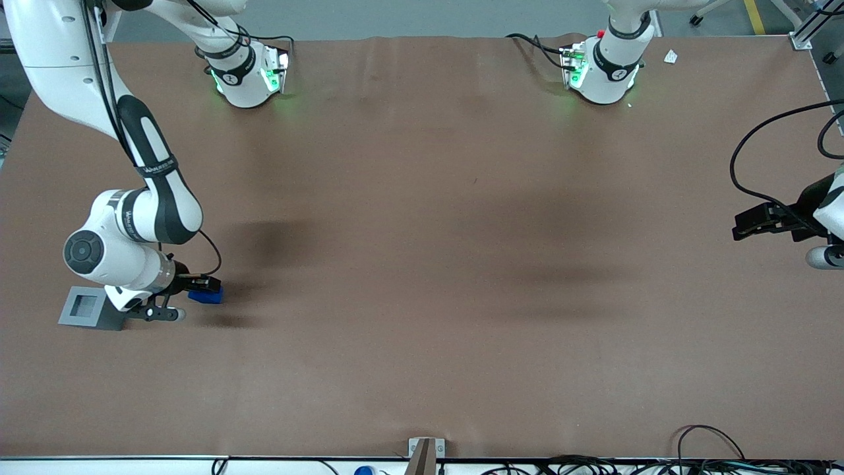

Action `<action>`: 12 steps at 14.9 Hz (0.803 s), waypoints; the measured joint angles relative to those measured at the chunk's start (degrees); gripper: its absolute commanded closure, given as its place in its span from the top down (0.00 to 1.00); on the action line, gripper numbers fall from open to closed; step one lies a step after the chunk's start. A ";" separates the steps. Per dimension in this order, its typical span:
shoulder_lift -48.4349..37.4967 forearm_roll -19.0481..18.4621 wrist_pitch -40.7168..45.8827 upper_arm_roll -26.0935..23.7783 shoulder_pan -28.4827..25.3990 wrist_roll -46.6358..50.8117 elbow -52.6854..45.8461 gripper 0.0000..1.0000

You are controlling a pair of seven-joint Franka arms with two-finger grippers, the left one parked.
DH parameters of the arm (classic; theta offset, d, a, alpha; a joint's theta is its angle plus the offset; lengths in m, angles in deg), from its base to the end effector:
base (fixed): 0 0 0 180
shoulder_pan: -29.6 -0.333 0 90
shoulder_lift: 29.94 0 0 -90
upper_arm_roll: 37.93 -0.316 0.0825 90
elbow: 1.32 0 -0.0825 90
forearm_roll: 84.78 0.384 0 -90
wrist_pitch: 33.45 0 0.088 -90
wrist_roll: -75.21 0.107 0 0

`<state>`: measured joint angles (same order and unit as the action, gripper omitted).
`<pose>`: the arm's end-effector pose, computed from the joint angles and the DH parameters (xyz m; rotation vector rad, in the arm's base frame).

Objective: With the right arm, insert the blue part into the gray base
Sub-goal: 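Close the right gripper on the blue part, then lift the blue part and carry it over the gray base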

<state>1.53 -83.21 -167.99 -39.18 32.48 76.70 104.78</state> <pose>0.6373 -0.0185 0.2203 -3.1076 0.1199 0.0821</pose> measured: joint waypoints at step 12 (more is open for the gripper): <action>-0.92 -0.02 7.42 0.44 2.40 -3.68 -7.06 0.00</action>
<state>0.61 -83.23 -160.57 -38.75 34.88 73.02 97.71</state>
